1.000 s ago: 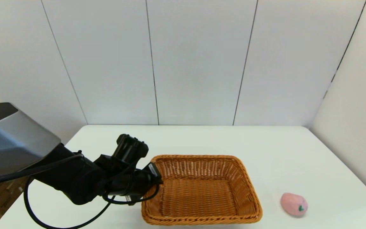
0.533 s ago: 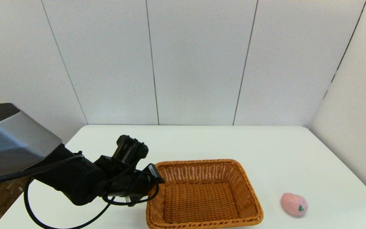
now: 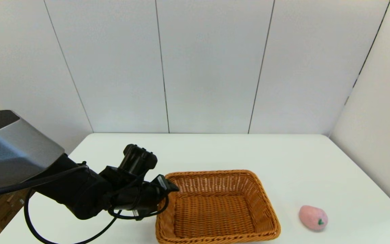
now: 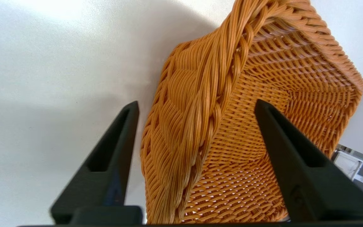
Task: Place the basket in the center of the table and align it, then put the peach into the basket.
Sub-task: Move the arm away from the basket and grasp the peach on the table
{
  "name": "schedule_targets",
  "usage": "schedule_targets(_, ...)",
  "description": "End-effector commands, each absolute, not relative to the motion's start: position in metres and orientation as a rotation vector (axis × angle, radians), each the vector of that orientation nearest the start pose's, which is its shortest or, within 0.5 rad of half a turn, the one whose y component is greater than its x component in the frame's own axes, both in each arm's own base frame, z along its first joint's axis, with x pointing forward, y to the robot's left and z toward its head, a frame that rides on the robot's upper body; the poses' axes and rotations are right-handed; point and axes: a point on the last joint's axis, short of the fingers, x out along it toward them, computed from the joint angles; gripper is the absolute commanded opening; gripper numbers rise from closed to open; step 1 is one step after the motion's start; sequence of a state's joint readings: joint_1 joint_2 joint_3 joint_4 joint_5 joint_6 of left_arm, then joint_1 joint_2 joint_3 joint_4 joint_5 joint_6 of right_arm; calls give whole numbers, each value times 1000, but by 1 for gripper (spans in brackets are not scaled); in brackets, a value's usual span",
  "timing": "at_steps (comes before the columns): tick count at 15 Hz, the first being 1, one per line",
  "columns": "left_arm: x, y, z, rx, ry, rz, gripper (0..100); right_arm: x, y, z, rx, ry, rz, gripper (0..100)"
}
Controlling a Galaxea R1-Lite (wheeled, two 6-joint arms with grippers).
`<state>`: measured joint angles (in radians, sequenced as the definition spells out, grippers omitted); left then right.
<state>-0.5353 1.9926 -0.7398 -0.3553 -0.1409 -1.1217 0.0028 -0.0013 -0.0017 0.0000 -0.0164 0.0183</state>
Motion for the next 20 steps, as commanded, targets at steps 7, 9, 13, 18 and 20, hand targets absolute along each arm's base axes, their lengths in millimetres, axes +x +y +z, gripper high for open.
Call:
schedule_targets(7, 238, -100, 171, -824, 730, -229, 100, -23, 0, 76, 18, -3, -14, 100)
schedule_targets(9, 208, -81, 220, -756, 566, -305, 100, -23, 0, 76, 18, -3, -14, 100)
schedule_targets(13, 130, -52, 280, -568, 312, -426, 100, -23, 0, 76, 18, -3, -14, 100)
schedule_targets(18, 54, -21, 282, -477, 160, -364, 100, -23, 0, 76, 18, -5, -14, 100)
schedule_targets(20, 37, -11, 275, -466, 92, -277, 100, -23, 0, 76, 18, -3, -14, 100)
